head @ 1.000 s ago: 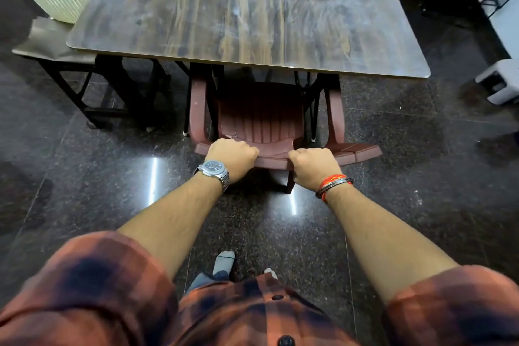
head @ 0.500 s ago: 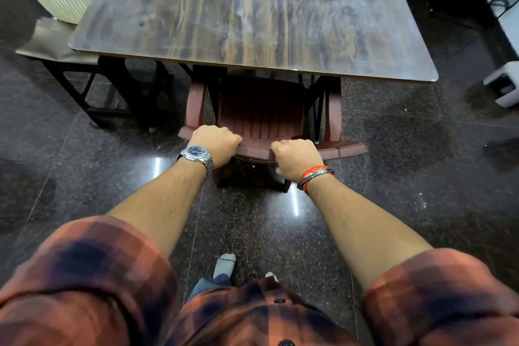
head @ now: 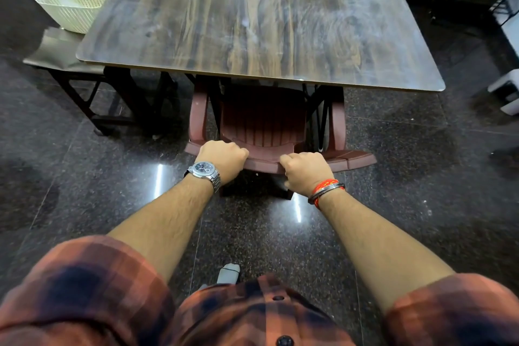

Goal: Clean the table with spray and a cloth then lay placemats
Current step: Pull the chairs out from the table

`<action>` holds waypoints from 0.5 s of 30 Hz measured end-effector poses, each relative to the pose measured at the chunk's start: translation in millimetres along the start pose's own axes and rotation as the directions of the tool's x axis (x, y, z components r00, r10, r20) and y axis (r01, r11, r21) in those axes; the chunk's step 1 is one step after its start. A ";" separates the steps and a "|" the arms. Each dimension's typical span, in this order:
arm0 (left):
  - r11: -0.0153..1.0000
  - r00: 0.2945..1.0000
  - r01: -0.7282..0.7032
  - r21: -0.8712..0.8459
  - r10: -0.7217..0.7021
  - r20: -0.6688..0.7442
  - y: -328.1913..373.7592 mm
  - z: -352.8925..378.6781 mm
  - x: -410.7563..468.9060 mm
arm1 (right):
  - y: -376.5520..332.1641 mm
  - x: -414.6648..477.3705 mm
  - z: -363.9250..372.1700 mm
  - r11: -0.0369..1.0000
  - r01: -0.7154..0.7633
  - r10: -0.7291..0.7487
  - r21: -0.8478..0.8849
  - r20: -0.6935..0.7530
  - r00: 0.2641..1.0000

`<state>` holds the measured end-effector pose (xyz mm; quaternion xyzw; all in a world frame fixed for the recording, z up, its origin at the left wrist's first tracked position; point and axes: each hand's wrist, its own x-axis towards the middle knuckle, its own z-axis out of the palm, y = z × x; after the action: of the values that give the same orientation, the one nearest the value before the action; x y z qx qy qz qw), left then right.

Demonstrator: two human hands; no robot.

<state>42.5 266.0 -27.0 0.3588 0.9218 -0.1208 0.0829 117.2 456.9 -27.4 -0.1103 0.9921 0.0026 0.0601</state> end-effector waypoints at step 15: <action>0.996 0.999 0.045 -0.079 -0.043 0.019 2.2 -5.9 -2.7 | -5.6 -1.0 -4.6 0.995 -0.099 0.100 -0.030 0.035 0.994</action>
<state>45.6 267.5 -21.1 0.3339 0.9328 -0.0889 0.1023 118.9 451.6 -22.7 -0.0617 0.9949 0.0216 0.0763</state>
